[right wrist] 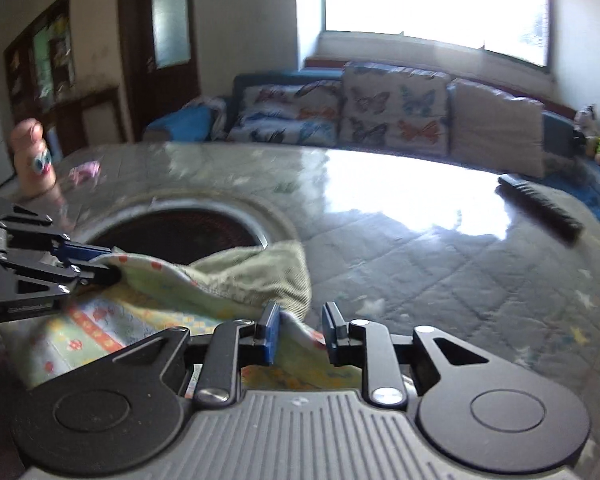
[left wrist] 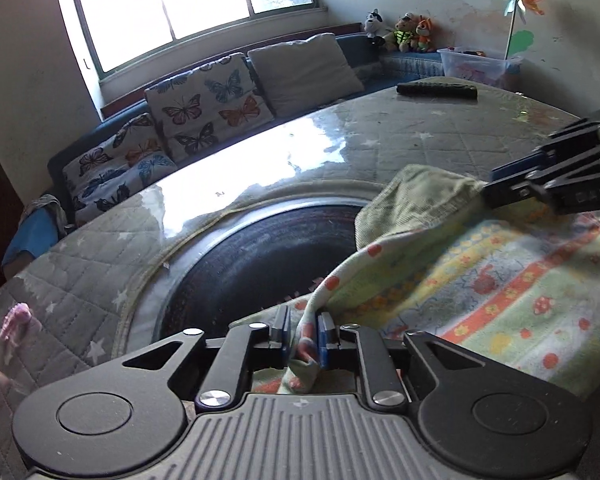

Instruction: Fold clothes

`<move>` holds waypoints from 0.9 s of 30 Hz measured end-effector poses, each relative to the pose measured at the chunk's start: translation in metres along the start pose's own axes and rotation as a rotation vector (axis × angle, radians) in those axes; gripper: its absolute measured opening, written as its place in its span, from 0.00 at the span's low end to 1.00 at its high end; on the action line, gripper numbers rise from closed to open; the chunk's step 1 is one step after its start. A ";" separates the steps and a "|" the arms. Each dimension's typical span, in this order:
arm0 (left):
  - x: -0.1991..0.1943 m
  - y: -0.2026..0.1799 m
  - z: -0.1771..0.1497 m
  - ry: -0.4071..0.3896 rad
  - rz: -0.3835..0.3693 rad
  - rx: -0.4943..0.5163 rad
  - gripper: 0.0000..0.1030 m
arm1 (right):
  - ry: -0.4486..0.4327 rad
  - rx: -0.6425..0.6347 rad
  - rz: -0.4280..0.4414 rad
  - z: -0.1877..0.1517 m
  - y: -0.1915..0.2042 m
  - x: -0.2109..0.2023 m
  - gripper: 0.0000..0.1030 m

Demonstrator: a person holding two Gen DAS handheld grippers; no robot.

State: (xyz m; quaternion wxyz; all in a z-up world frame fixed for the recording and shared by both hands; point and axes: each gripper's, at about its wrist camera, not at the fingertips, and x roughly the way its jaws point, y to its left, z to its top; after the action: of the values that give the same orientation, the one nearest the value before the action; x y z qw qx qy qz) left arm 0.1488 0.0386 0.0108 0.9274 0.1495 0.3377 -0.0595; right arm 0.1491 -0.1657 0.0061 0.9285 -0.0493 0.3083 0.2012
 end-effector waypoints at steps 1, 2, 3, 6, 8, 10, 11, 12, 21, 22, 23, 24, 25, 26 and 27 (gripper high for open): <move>0.000 0.001 0.002 -0.004 0.007 -0.003 0.21 | -0.011 0.000 0.003 -0.002 -0.001 -0.008 0.22; 0.001 0.003 0.004 -0.008 0.013 -0.008 0.21 | -0.015 0.001 0.015 -0.005 -0.001 -0.014 0.22; 0.002 0.005 0.006 -0.008 0.023 -0.016 0.21 | -0.018 0.002 0.029 -0.008 -0.001 -0.019 0.22; 0.008 0.011 0.009 -0.003 0.053 -0.041 0.21 | 0.006 0.028 0.092 -0.023 -0.002 -0.032 0.22; 0.011 0.014 0.010 0.003 0.067 -0.052 0.21 | 0.036 0.040 0.078 -0.032 -0.005 -0.027 0.22; 0.011 0.014 0.008 0.009 0.078 -0.047 0.21 | 0.050 0.080 0.032 -0.039 -0.015 -0.021 0.21; 0.011 0.015 0.007 0.010 0.086 -0.043 0.21 | 0.044 0.115 0.020 -0.039 -0.024 -0.020 0.20; 0.010 0.015 0.006 0.012 0.095 -0.038 0.20 | 0.037 0.151 0.009 -0.039 -0.032 -0.020 0.18; -0.016 -0.004 0.021 -0.050 -0.042 -0.033 0.19 | 0.001 0.172 0.020 -0.021 -0.033 -0.022 0.18; -0.015 -0.012 0.024 -0.050 -0.074 -0.018 0.19 | 0.004 0.166 0.030 -0.017 -0.028 -0.016 0.18; -0.013 -0.020 0.027 -0.049 -0.105 -0.004 0.19 | 0.006 0.159 0.039 -0.013 -0.023 -0.010 0.17; -0.009 -0.026 0.030 -0.045 -0.123 0.007 0.19 | 0.016 0.163 0.037 -0.010 -0.022 -0.004 0.17; -0.003 -0.032 0.033 -0.039 -0.137 0.018 0.19 | 0.027 0.167 0.034 -0.008 -0.021 0.003 0.17; 0.004 -0.036 0.036 -0.028 -0.143 0.020 0.19 | 0.037 0.177 0.026 -0.006 -0.021 0.008 0.17; 0.012 -0.038 0.039 -0.015 -0.143 0.014 0.19 | 0.047 0.183 0.023 -0.005 -0.022 0.014 0.17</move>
State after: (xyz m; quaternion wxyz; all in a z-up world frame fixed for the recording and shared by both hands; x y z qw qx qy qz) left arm 0.1733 -0.0099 0.0222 0.9222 0.1309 0.3403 -0.1291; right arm 0.1652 -0.1819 -0.0067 0.9192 0.0347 0.3478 0.1815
